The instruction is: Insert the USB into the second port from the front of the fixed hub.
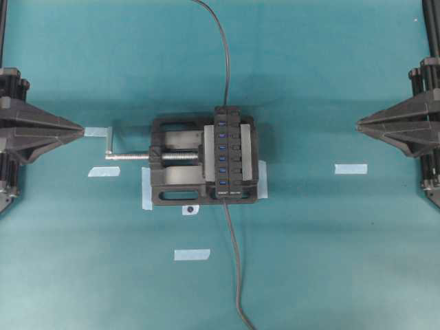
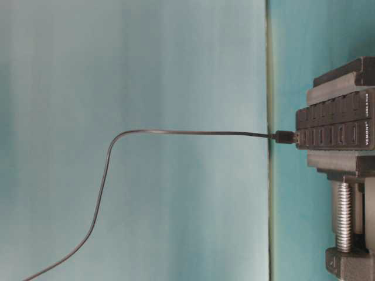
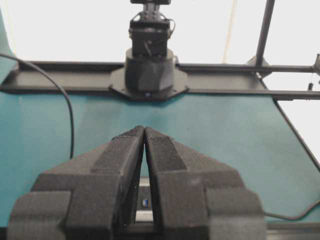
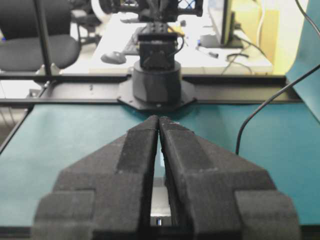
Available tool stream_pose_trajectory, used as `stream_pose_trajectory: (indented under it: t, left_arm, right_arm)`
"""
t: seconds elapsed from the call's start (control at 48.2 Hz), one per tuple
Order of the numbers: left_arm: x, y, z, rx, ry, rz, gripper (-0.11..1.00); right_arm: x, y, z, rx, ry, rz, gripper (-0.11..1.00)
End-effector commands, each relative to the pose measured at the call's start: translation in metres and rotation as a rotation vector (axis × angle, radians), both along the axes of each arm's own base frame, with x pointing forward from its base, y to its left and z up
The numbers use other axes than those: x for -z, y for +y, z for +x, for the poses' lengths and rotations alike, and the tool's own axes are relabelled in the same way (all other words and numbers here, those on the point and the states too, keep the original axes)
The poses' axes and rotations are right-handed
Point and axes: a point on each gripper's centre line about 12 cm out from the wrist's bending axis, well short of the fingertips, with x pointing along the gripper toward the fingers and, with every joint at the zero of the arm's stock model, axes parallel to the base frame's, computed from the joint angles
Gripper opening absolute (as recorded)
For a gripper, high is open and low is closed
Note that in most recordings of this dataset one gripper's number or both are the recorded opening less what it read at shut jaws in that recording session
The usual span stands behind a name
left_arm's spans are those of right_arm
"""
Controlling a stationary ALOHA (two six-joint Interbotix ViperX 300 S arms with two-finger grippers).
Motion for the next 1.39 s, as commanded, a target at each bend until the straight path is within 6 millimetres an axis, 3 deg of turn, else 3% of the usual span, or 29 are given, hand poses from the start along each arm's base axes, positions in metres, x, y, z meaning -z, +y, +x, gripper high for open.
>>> stream_pose_trajectory:
  t: [0.0,0.062,0.125,0.27,0.809,1.141,1.37]
  left_arm:
    - [0.006,0.000,0.002,0.001,0.018,0.009,0.13]
    - [0.008,0.000,0.003,0.001,0.034,0.007,0.07]
    - [0.006,0.000,0.004,-0.001,0.040,0.007,0.00]
    - [0.004,0.001,0.005,-0.003,0.071,0.009,0.00]
    - [0.026,0.004,0.019,-0.020,0.322,0.004,0.00]
    - [0.028,0.005,0.023,-0.019,0.353,0.007,0.00]
    - [0.026,0.005,0.024,-0.020,0.357,0.002,0.00]
  right_arm:
    - [-0.002,-0.002,0.002,0.013,-0.003,0.003,0.16]
    - [-0.001,-0.005,0.000,0.025,0.003,0.023,0.17]
    - [0.000,-0.007,-0.001,0.033,0.015,0.047,0.08]
    - [0.003,-0.008,-0.007,0.038,0.061,0.085,0.00]
    - [0.007,-0.016,-0.006,0.099,0.317,0.192,-0.01]
    - [0.006,-0.023,0.014,0.129,0.442,0.198,-0.01]
    - [0.018,-0.038,0.037,0.187,0.546,0.205,-0.01]
